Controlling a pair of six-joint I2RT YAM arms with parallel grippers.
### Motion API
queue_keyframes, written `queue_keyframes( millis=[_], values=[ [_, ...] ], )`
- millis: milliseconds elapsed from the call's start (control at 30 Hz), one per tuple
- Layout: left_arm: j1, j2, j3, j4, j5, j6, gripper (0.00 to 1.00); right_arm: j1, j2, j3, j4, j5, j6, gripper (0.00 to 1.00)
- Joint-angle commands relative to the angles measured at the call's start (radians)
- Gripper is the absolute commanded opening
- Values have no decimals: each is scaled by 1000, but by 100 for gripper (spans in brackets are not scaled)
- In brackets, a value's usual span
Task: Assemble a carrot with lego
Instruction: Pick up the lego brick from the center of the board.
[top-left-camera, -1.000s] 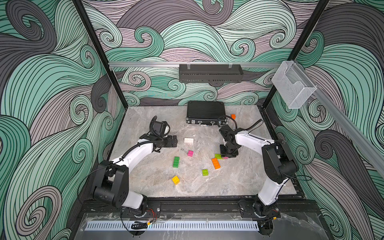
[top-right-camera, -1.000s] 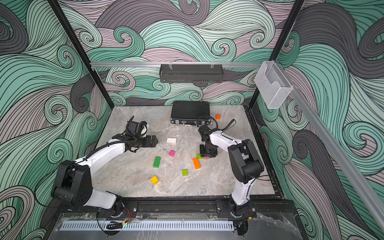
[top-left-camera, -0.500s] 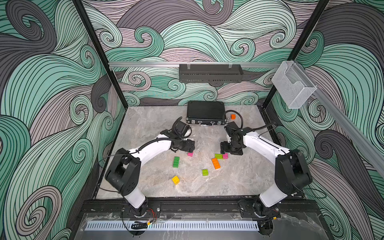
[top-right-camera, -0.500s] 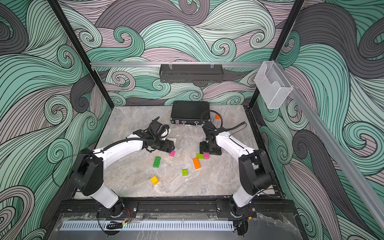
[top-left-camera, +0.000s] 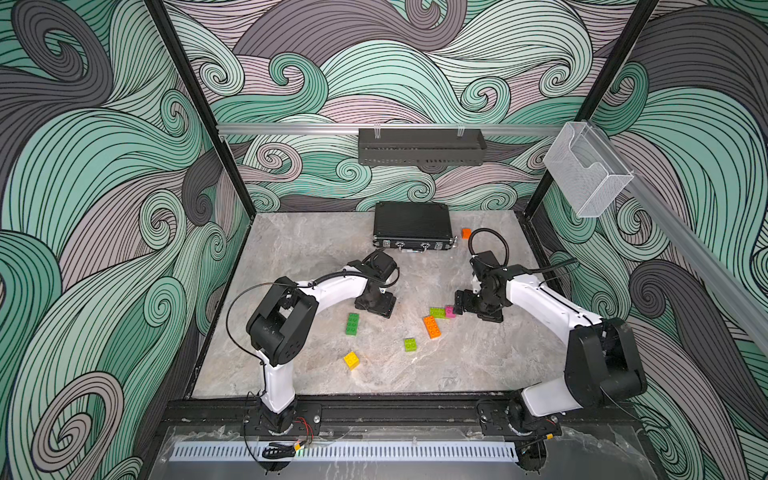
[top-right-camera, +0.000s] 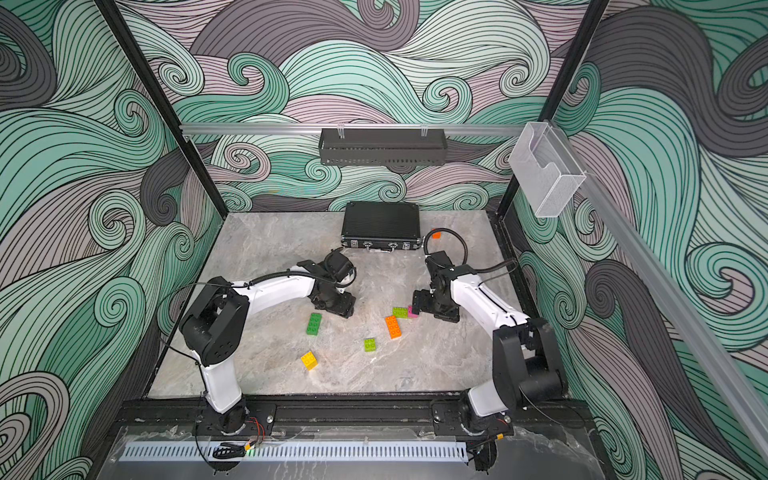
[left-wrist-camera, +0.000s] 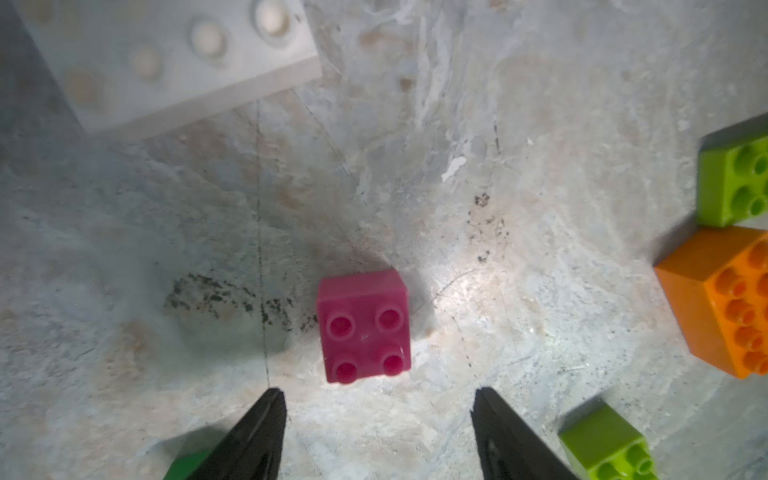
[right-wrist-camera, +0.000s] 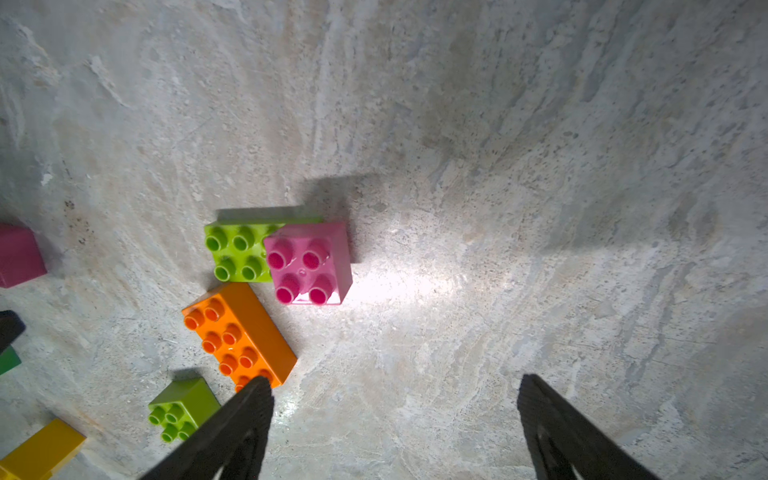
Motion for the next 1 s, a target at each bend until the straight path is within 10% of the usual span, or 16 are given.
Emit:
queue_keyframes(
  millis=[0,967],
  values=[
    [-11,23,39,-30,-54,-21,70,-4,2,-7,25,-25,3,93],
    [-22,115,121,-85,-127,-72,22,4,149,20,165,-134,31,95]
  ],
)
